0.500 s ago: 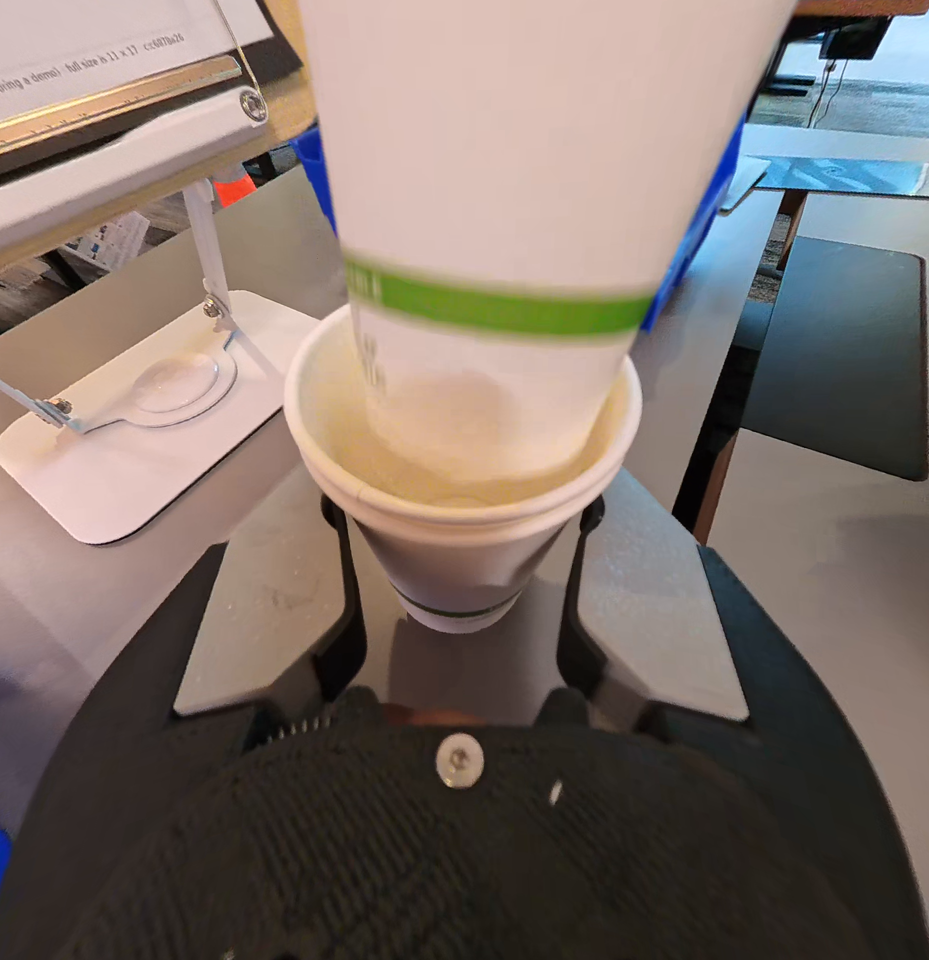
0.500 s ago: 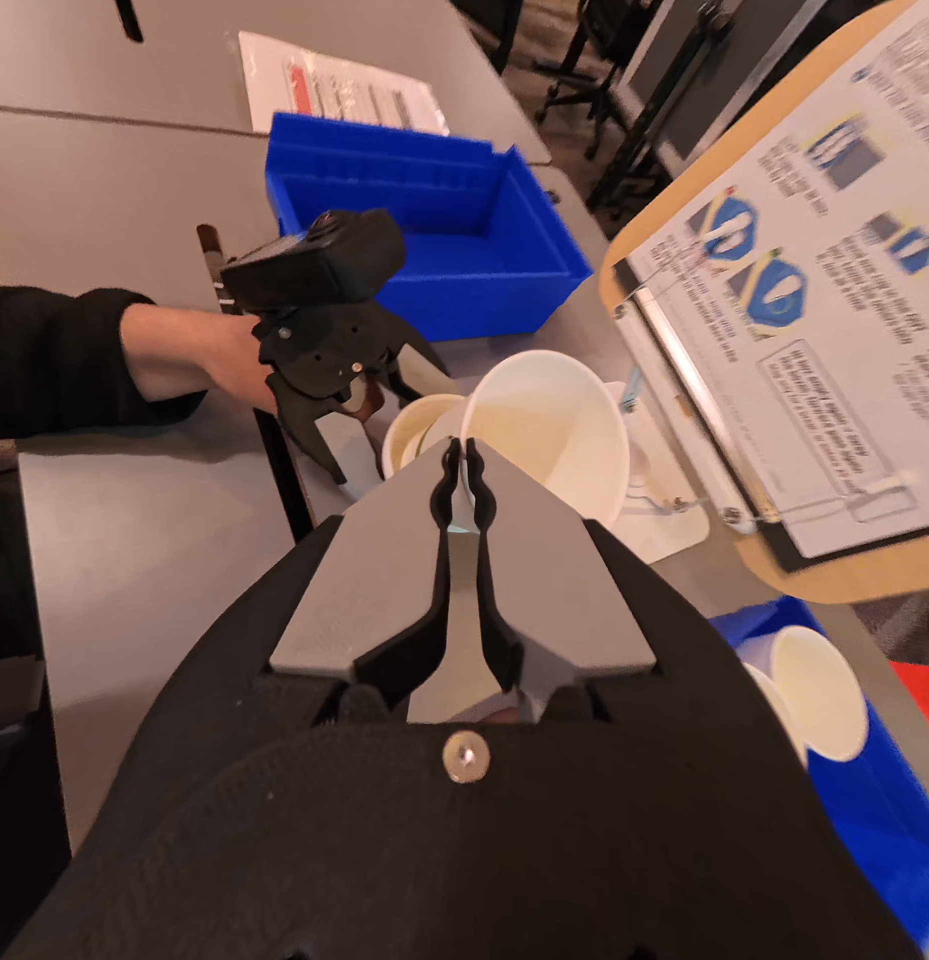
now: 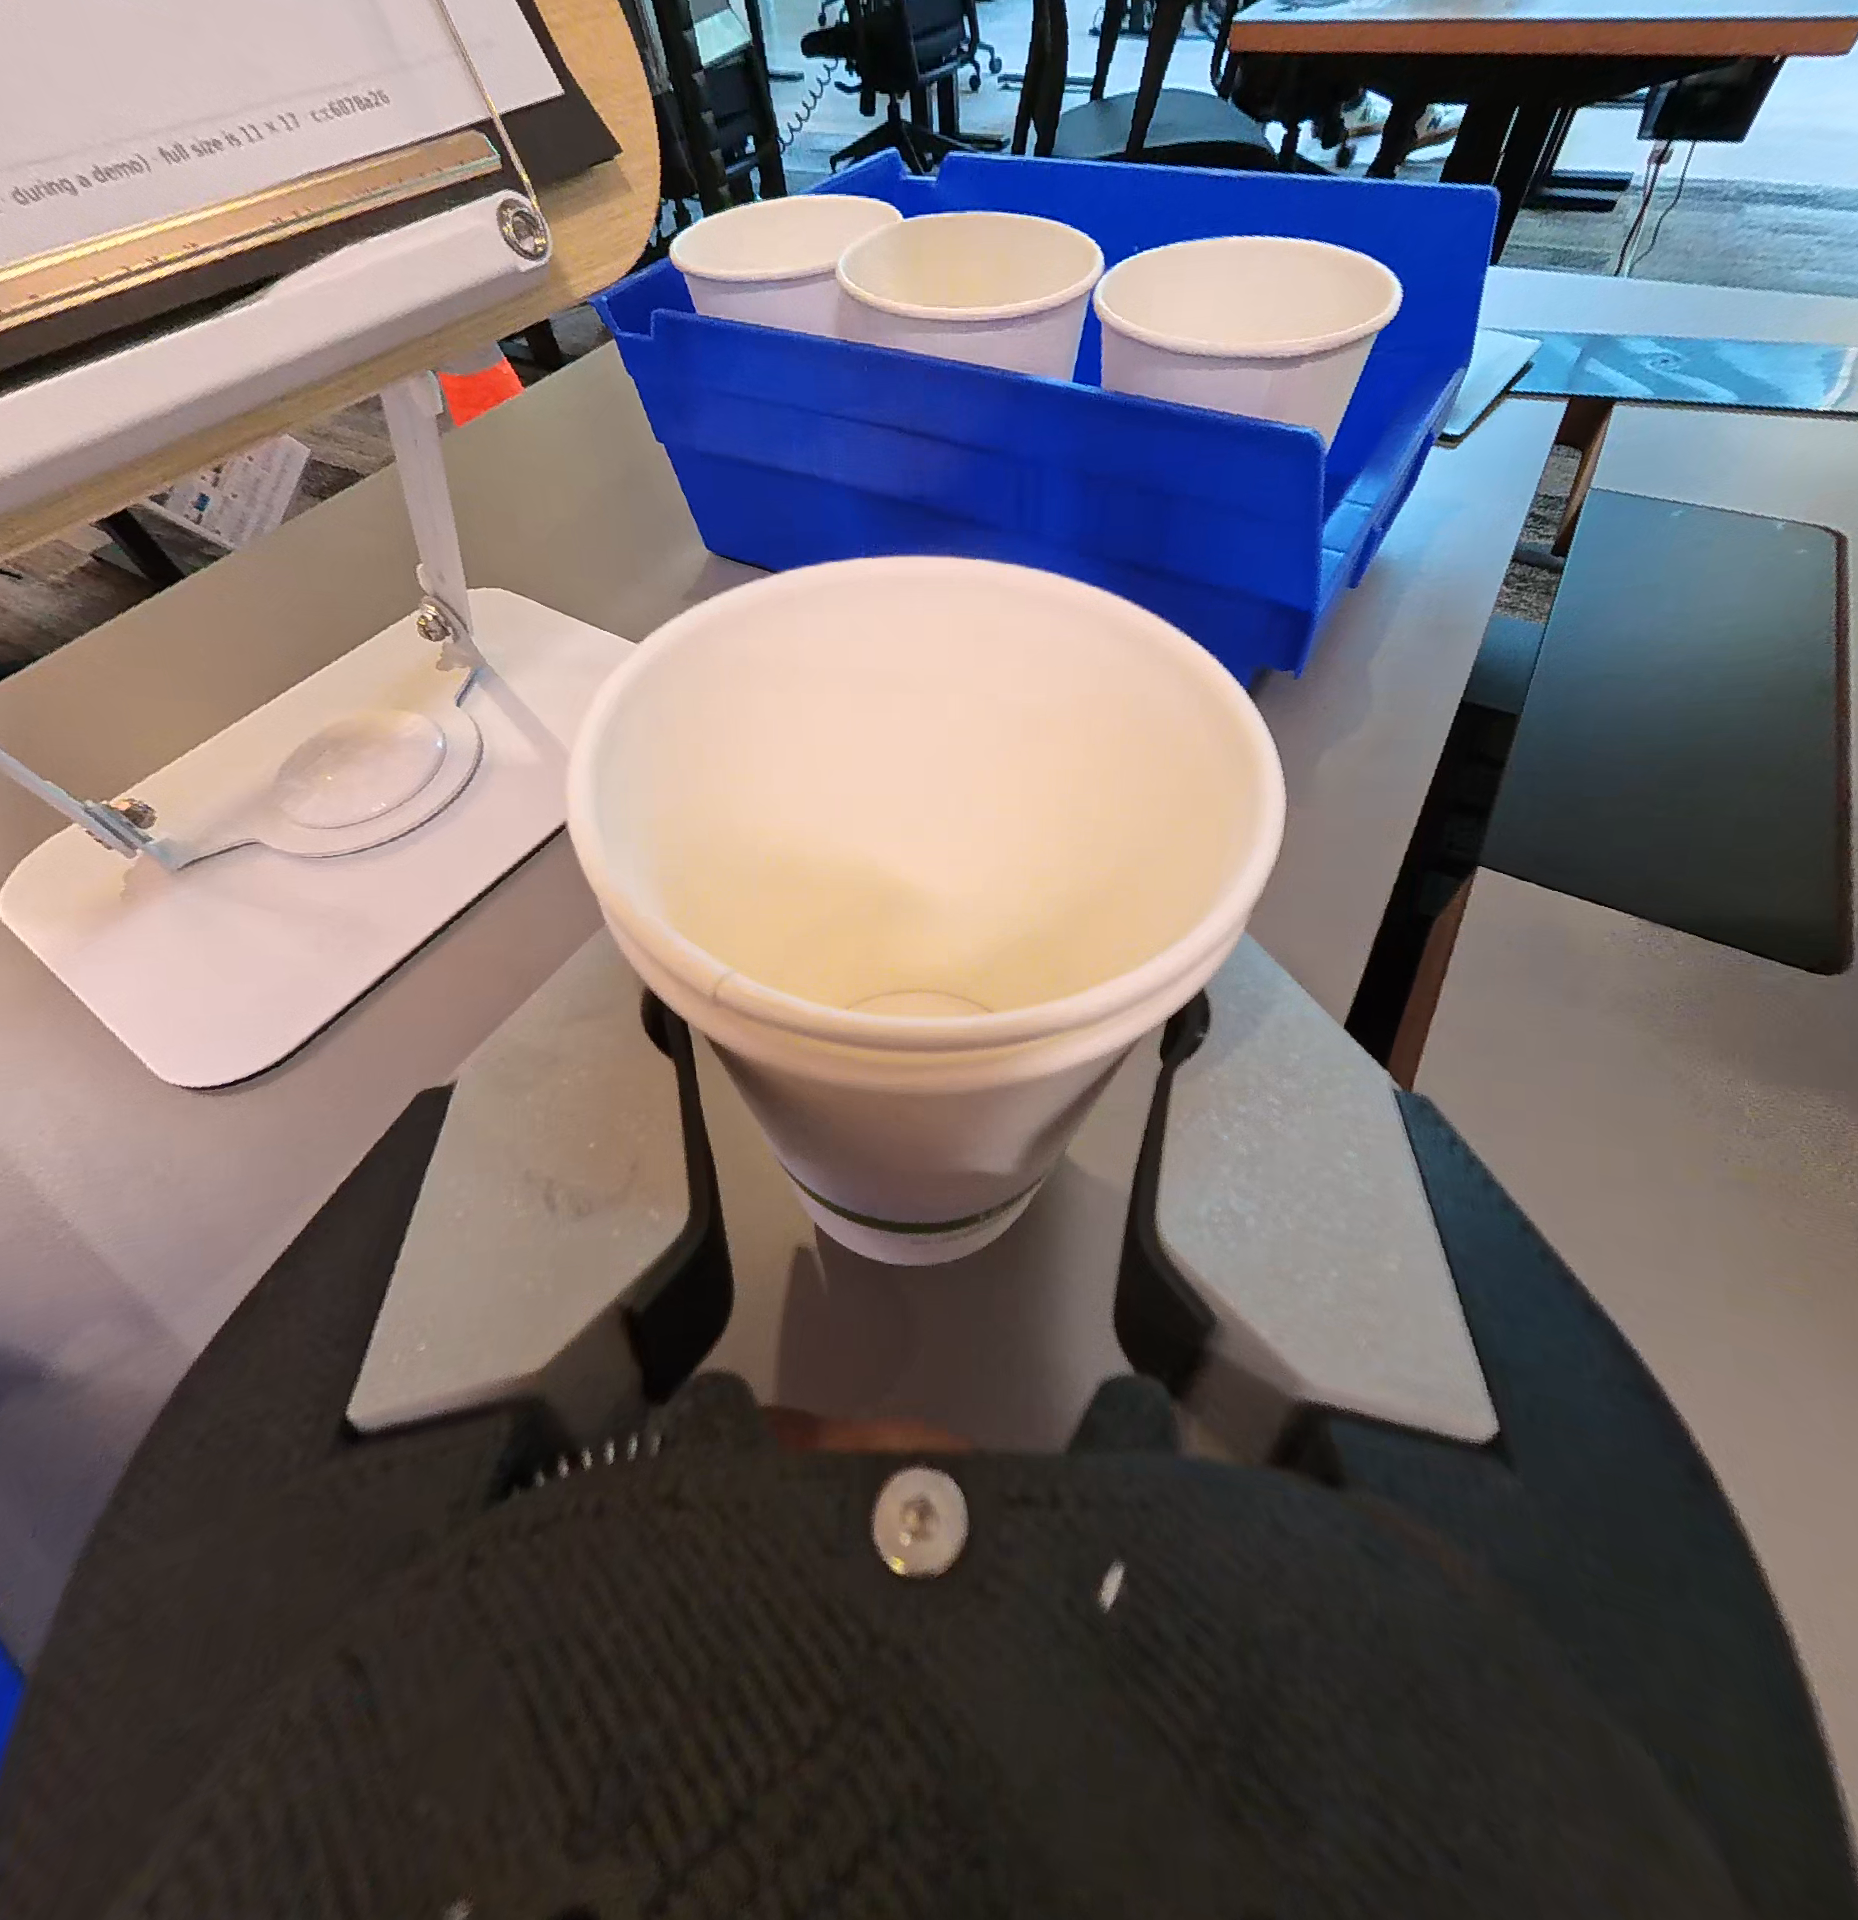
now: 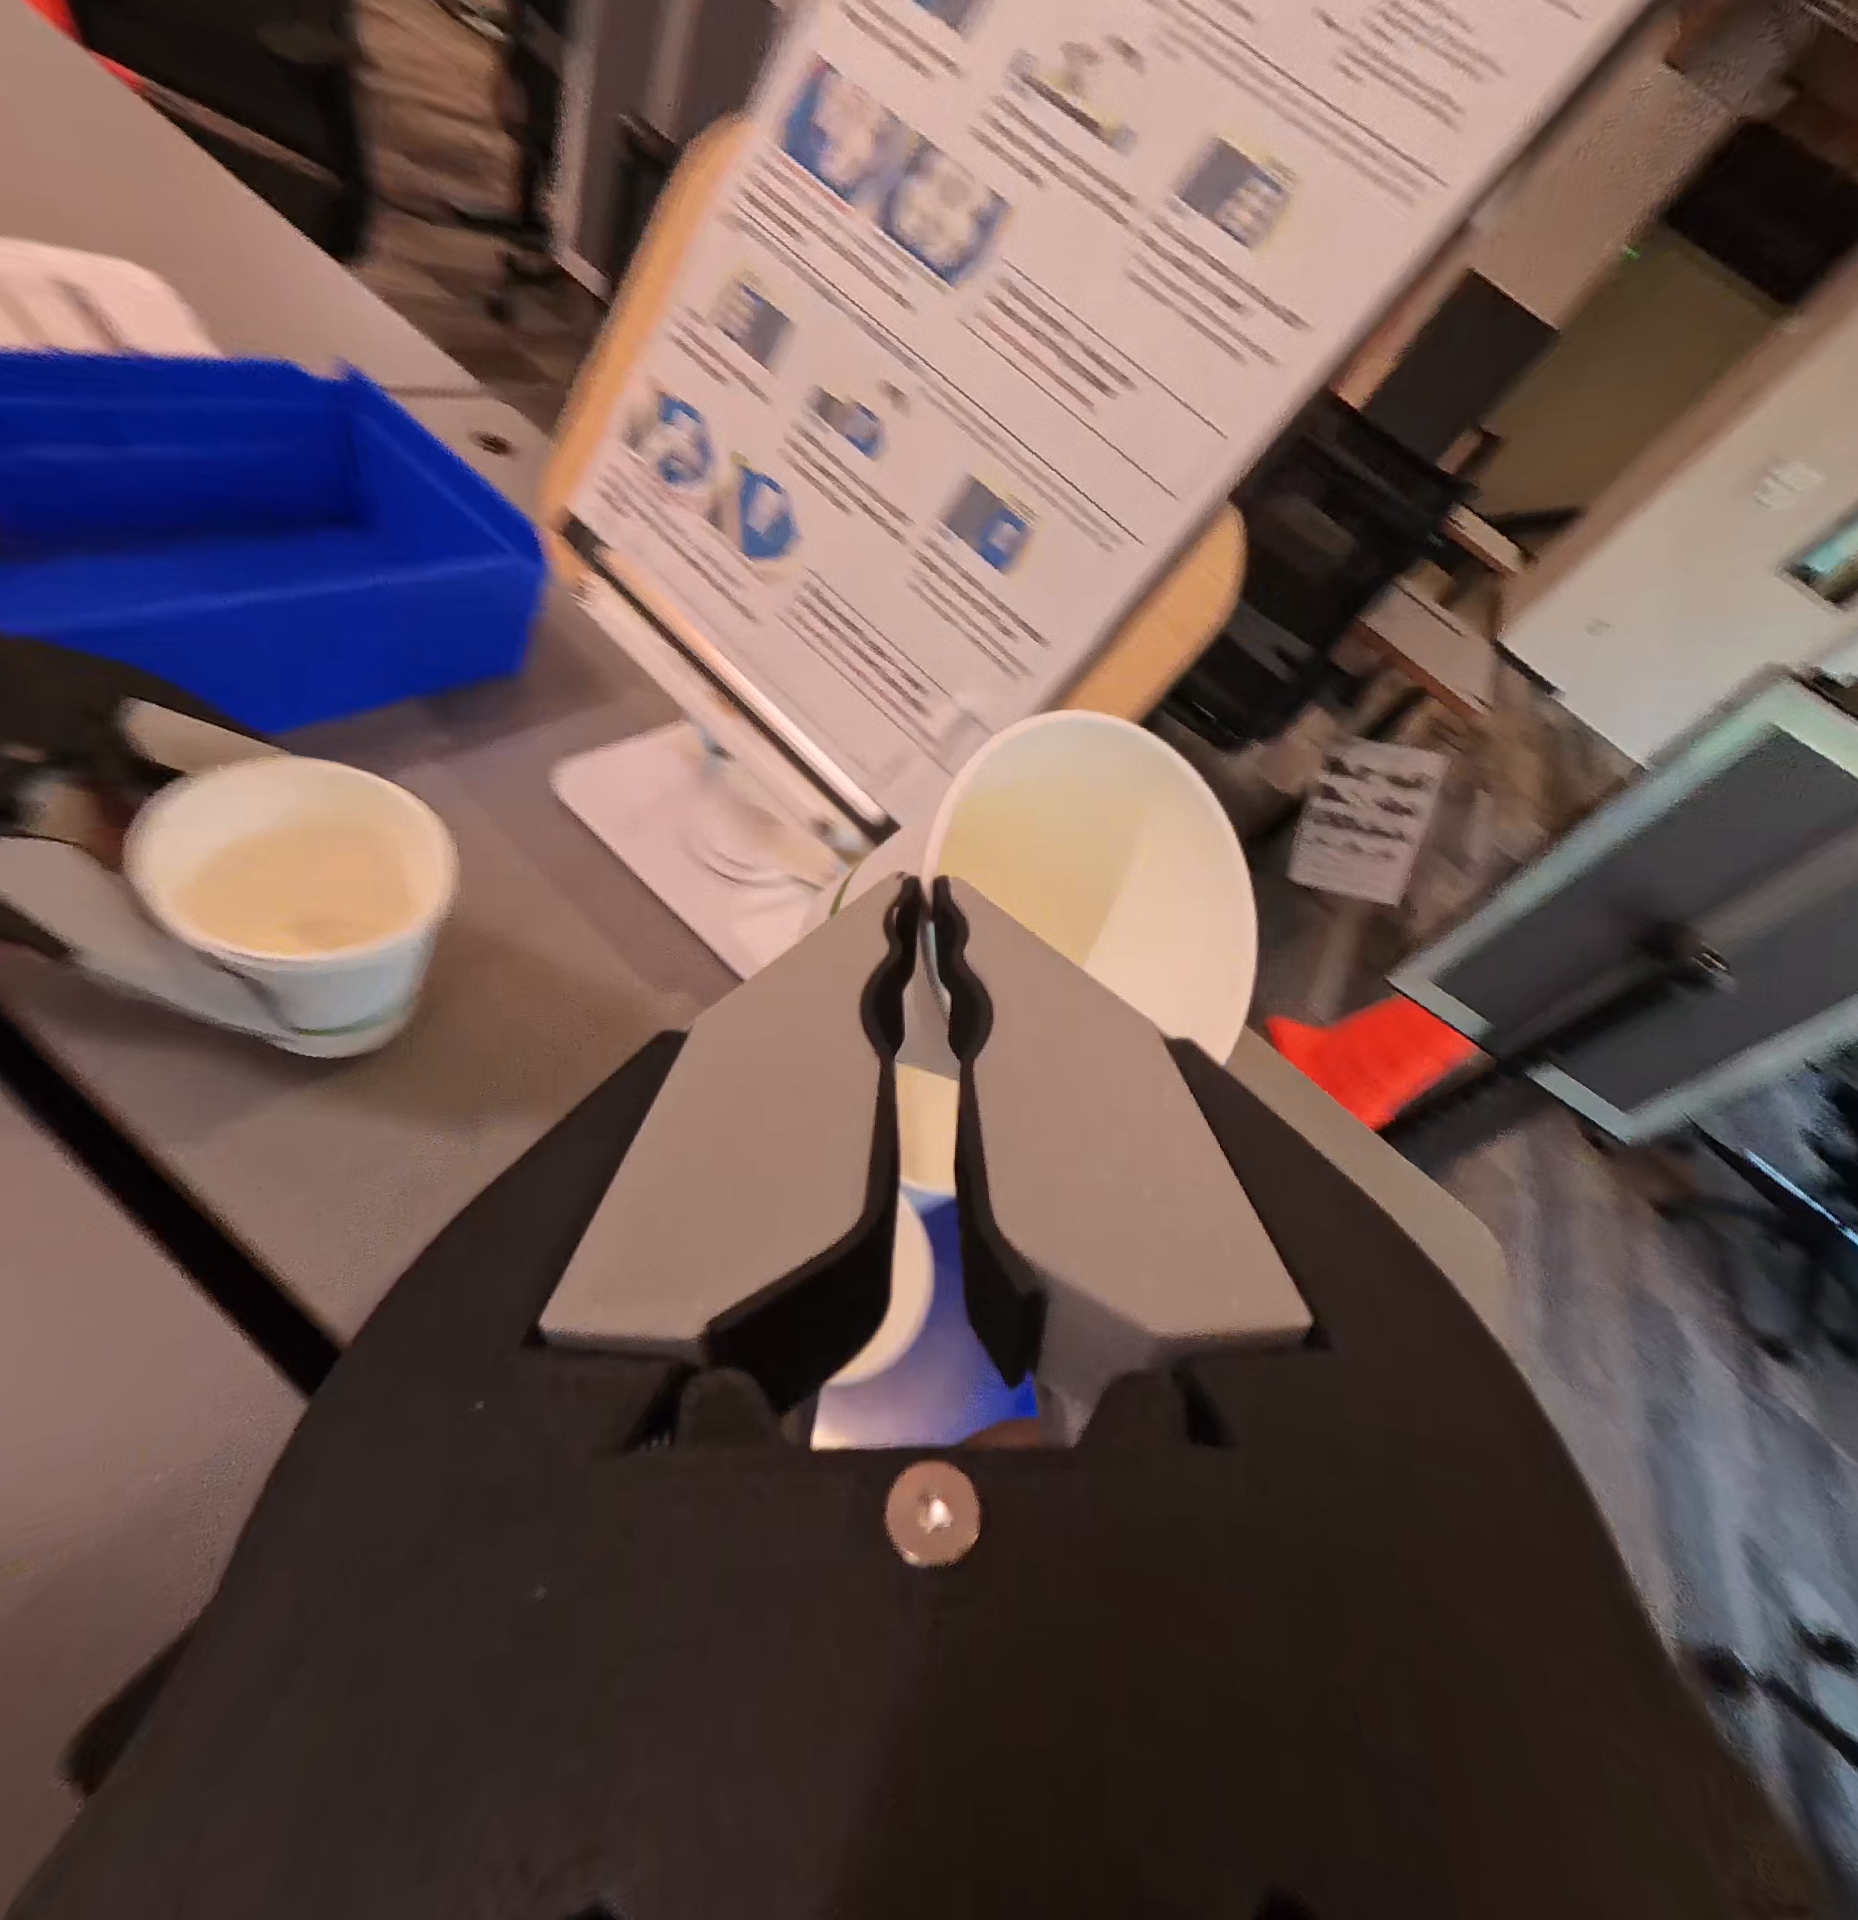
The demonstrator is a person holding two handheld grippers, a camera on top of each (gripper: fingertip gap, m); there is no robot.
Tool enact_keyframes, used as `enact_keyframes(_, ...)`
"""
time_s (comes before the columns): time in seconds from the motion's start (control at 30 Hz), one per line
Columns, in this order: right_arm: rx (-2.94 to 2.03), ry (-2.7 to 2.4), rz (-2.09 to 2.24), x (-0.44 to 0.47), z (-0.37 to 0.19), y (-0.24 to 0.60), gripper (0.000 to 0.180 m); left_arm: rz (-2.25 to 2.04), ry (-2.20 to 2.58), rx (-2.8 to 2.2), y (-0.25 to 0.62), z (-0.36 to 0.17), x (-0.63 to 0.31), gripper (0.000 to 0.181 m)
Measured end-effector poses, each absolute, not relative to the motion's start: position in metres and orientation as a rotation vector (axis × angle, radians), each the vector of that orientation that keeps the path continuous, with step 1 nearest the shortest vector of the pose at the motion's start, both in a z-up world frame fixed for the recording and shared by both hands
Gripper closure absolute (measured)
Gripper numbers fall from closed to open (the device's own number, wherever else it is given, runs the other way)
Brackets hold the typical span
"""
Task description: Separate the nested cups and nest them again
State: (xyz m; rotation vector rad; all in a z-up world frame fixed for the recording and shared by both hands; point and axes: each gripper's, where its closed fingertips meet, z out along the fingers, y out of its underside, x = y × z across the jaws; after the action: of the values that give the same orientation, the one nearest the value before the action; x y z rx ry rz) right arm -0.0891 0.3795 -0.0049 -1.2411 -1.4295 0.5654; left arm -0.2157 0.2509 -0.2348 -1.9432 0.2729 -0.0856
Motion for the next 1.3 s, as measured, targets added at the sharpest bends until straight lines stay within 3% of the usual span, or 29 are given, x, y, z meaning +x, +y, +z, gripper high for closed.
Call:
enact_keyframes(0.33, -1.465, -1.343, 0.213, -0.071, -0.08, 0.514, 0.18, -0.083, 0.264, -1.941, 0.251, -0.234, -0.218, 0.089)
enact_keyframes(0.9, -1.654, -1.516, 0.093, -0.138, -0.209, 0.578, 0.179, -0.08, 0.269, -1.961, 0.252, -0.239, -0.22, 0.089)
enact_keyframes(1.13, -1.626, -1.452, 0.219, -0.135, -0.184, 0.563, 0.174, -0.092, 0.268, -1.958, 0.251, -0.238, -0.219, 0.089)
enact_keyframes(1.3, -1.51, -1.438, 0.487, -0.137, -0.124, 0.5, 0.172, -0.09, 0.263, -1.95, 0.251, -0.236, -0.218, 0.089)
